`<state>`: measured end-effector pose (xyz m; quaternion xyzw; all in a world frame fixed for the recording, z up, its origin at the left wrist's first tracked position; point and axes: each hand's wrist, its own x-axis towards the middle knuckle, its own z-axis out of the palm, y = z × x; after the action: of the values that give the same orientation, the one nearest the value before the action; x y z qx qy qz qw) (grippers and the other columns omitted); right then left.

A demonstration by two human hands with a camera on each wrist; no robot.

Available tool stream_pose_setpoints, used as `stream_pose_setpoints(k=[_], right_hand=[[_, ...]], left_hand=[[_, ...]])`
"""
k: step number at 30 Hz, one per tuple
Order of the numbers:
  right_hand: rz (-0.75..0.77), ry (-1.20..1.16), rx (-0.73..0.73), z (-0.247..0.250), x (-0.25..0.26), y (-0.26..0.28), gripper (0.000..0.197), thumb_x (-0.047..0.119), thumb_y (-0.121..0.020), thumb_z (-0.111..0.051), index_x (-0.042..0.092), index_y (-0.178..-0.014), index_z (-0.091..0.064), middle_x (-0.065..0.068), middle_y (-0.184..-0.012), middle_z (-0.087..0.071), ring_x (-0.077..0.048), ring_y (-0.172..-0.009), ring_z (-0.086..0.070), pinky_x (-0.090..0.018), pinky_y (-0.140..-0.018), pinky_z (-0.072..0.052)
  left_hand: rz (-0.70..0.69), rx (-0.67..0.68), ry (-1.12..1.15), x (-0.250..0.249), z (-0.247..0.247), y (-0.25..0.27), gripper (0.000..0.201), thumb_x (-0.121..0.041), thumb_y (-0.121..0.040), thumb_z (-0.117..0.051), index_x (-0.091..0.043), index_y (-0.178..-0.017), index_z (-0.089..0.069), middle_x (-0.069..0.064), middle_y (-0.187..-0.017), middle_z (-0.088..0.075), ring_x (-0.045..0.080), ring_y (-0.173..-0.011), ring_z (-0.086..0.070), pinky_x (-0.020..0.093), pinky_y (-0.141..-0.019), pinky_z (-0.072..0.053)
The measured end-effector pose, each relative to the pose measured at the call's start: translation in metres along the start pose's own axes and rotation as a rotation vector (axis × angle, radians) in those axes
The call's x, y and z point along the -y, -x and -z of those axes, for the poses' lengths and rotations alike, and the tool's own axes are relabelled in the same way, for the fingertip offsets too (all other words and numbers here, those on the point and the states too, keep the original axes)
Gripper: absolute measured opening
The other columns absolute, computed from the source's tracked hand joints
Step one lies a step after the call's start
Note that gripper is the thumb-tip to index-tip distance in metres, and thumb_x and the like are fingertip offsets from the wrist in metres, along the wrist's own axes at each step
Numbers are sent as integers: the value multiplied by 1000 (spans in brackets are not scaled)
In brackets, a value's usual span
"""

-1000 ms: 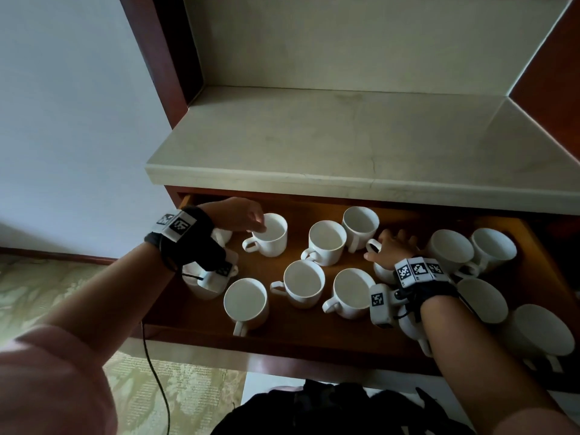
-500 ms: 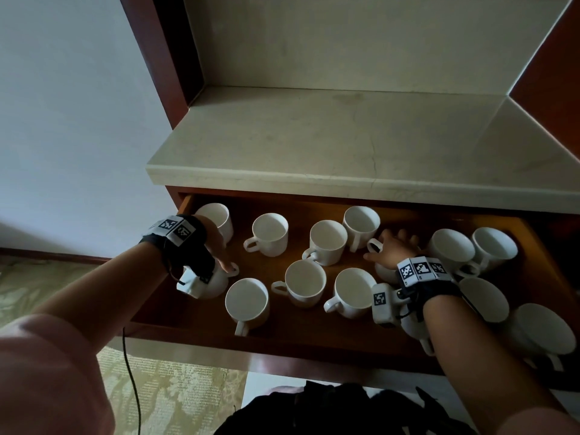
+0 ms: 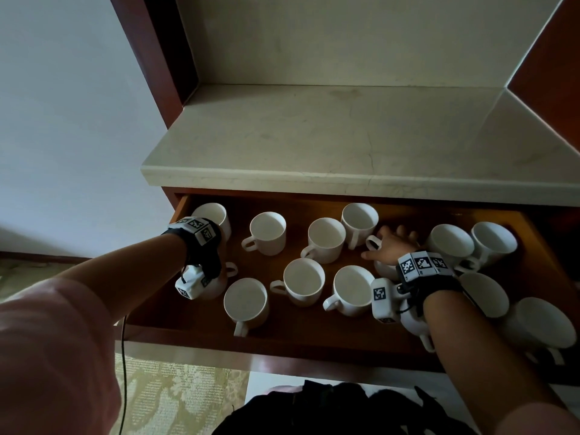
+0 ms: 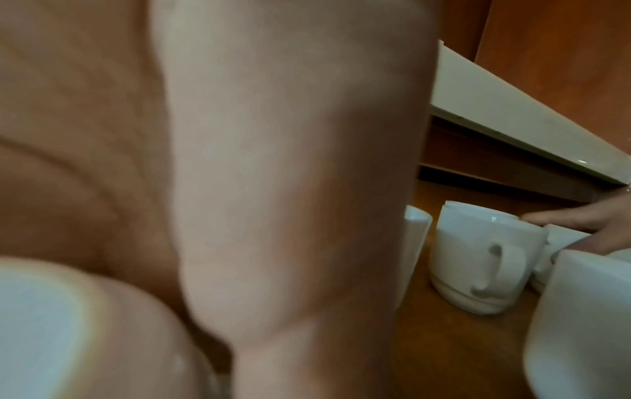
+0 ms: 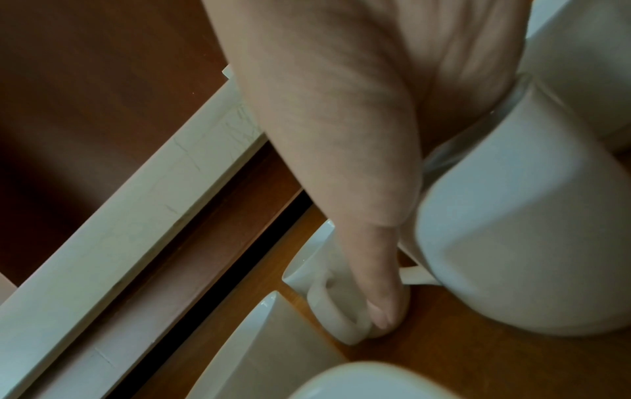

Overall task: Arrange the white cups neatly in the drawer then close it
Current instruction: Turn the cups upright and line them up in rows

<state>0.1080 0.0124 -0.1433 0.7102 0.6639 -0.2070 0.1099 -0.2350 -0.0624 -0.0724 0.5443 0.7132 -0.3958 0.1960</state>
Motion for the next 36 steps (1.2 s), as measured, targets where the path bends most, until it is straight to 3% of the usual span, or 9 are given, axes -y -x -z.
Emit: stream_pose_setpoints(k=[4,9,14,17,19,22,24,29,36], right_hand=[[2,4,0,0,-1,0,80,58,-77,-64,19,-138,-29,-12,-146,-19,-39,-135,-18,-53,-108,-28],[1,1,-3,-1,-2,-1,80,59,-76,-64,20,-136,-29,-13,-145,-20,-39,-134,-19,-52,-107,-29],[1,15,-3,-2,-1,-2,81,60,-75,-64,20,-137,-29,-13,-145,-20,-39,-134,-19,-52,-107,-30],[2,16,0,-1,-2,-2,82,60,-76,-63,20,-138,-28,-14,-147,-19,-39,-135,-19,-52,-107,-29],[5,22,1,0,-2,-1,82,59,-77,-63,19,-139,-28,-14,-147,-18,-40,-136,-18,-51,-107,-28],[8,35,1,0,-1,-1,83,60,-77,-62,19,-140,-26,-14,-148,-17,-40,-136,-18,-52,-108,-29],[11,35,2,0,-1,-1,84,60,-77,-62,19,-140,-26,-14,-148,-17,-39,-136,-18,-51,-108,-29],[12,32,-14,-1,-2,-1,82,60,-76,-63,19,-138,-28,-14,-146,-20,-38,-134,-21,-49,-107,-30],[3,44,-15,-1,0,0,81,59,-78,-62,19,-139,-27,-14,-146,-19,-38,-134,-20,-49,-108,-29]], left_hand=[[21,106,60,-1,0,-24,73,-59,-39,-86,-28,-103,-67,-5,-103,-70,13,-86,-64,30,-80,-53],[24,128,88,6,-8,-65,88,-69,-8,-85,-33,-86,-66,-6,-98,-67,20,-92,-64,37,-84,-53],[16,194,346,17,6,-14,91,-38,-30,-97,-26,-113,-62,5,-117,-63,29,-104,-62,44,-87,-53],[-50,152,400,25,4,-33,105,-58,-30,-92,-30,-125,-56,0,-134,-53,24,-123,-50,37,-93,-46],[-132,132,435,24,12,-14,82,-61,-54,-82,-25,-125,-59,0,-133,-54,21,-123,-48,34,-95,-42],[-241,112,588,29,20,10,44,-36,-81,-72,-21,-120,-58,-5,-114,-59,12,-99,-55,24,-75,-46],[-317,87,699,37,19,12,46,-34,-74,-78,-26,-115,-60,-2,-108,-65,13,-90,-62,29,-69,-54],[-477,-3,979,45,5,-3,75,-55,-42,-87,-40,-110,-59,0,-109,-68,20,-97,-68,40,-82,-58],[-728,-72,1347,43,-11,-8,59,-33,-63,-77,-37,-118,-57,10,-118,-63,31,-103,-66,51,-83,-55]])
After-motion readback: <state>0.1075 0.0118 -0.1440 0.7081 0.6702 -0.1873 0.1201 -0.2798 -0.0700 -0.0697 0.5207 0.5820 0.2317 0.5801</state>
